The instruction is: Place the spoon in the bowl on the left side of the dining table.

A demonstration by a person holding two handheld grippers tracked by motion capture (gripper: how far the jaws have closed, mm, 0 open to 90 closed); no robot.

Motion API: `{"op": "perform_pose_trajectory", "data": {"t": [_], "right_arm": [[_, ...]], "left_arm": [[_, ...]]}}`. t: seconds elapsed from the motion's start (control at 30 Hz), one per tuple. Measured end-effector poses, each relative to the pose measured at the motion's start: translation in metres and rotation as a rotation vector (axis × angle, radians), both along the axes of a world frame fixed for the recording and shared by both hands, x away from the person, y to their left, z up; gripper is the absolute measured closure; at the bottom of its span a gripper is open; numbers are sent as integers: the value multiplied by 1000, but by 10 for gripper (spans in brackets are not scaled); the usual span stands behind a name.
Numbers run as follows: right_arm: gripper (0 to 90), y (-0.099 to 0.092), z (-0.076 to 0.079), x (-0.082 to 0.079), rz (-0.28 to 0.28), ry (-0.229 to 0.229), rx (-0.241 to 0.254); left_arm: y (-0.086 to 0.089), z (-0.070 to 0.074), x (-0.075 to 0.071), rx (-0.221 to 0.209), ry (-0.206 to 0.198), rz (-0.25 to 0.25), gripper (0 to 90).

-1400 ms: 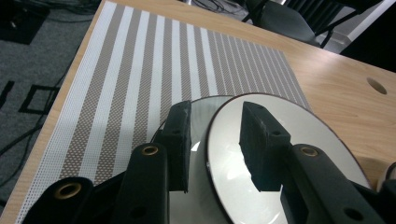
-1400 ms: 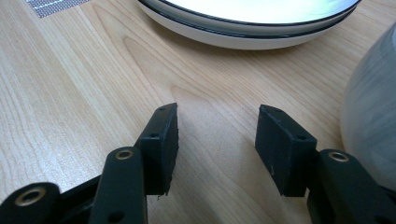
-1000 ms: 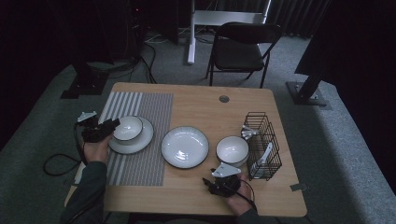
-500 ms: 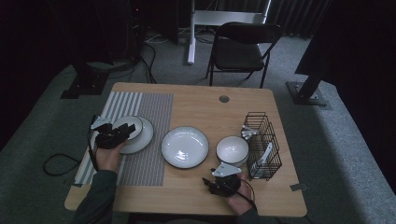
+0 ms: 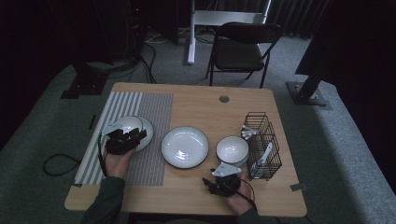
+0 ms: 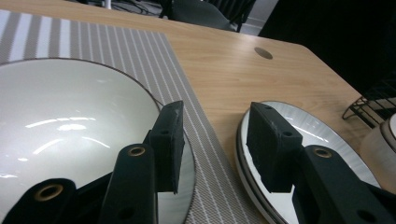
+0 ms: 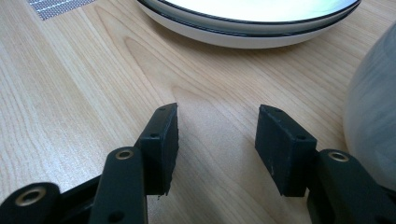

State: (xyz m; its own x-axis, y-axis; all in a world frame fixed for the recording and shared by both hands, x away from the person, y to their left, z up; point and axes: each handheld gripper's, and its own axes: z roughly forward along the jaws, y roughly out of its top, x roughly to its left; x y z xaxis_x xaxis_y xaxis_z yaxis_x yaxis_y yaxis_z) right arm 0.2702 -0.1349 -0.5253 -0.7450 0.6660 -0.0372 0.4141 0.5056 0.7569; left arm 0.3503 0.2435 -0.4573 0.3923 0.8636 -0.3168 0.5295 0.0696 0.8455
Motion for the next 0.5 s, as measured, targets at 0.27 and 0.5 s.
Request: {"op": "perform_pose_trajectory", "data": {"t": [0.27,0.5], "right_arm": [[503,1,1,0,0,2,-6],[570,2,6,-3,0,3,-28]], "left_arm": [[-10,-7,-11,11,-5,-22,556],[-13,-13,-17,32,-3,-26,551]]}}
